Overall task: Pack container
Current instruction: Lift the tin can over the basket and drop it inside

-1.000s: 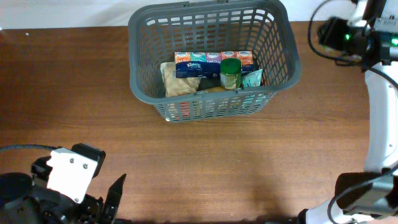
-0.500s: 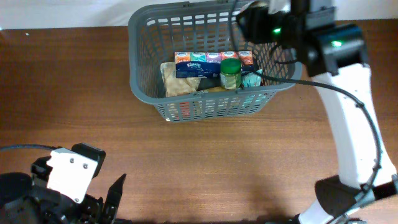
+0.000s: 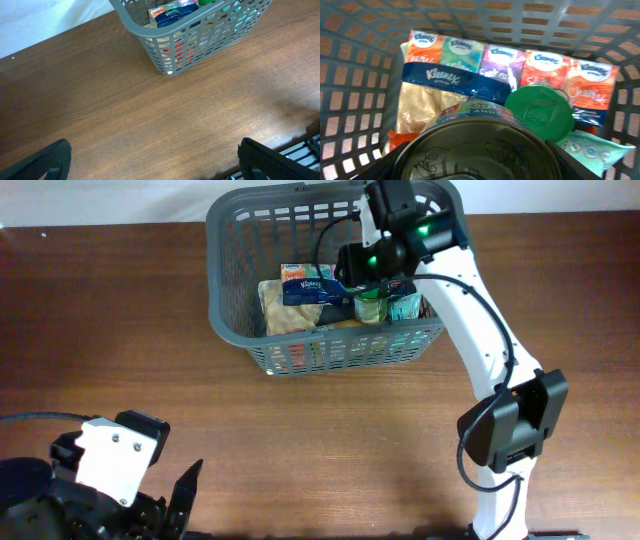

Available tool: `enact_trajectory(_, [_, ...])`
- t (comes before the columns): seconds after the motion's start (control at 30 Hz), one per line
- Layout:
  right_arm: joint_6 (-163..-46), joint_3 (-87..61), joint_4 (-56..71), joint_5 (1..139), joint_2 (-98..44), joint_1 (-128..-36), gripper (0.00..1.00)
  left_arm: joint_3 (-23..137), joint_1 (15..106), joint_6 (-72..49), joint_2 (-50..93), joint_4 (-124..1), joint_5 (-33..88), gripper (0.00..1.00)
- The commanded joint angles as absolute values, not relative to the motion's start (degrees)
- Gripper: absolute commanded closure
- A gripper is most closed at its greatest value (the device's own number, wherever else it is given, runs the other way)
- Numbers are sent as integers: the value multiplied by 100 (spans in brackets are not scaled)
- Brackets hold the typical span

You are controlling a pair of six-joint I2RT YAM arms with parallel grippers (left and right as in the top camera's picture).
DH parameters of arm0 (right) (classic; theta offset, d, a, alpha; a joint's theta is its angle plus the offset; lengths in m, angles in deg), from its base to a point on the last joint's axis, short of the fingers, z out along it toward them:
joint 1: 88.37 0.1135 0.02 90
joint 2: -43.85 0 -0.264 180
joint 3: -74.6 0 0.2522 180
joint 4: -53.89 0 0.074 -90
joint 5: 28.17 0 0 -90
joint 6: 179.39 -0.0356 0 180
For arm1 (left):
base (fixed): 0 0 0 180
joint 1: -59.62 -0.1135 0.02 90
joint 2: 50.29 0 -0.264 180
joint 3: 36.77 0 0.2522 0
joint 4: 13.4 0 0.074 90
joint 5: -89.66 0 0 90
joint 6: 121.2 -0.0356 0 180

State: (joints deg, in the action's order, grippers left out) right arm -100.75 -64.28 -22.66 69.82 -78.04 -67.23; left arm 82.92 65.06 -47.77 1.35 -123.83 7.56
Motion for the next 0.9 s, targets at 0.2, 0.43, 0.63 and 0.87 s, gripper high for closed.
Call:
enact_trajectory(0.2, [-10035, -6507, -2364, 6858, -7725, -6473, 20, 8338, 6471, -4845, 152, -12380, 719, 1])
enact_trajectory(0.43, [-9865, -6931, -2561, 6952, -7334, -6441, 1, 8338, 6471, -4845, 152, -12380, 719, 1])
enact_trajectory(0.63, [-9880, -8229, -3754, 6759, -6879, -6445, 1, 8338, 6471, -4845, 152, -12380, 719, 1])
enact_trajectory(0.87, [-10066, -9274, -5046, 6200, -6247, -6445, 1, 8338, 6471, -4843, 152, -12380, 719, 1])
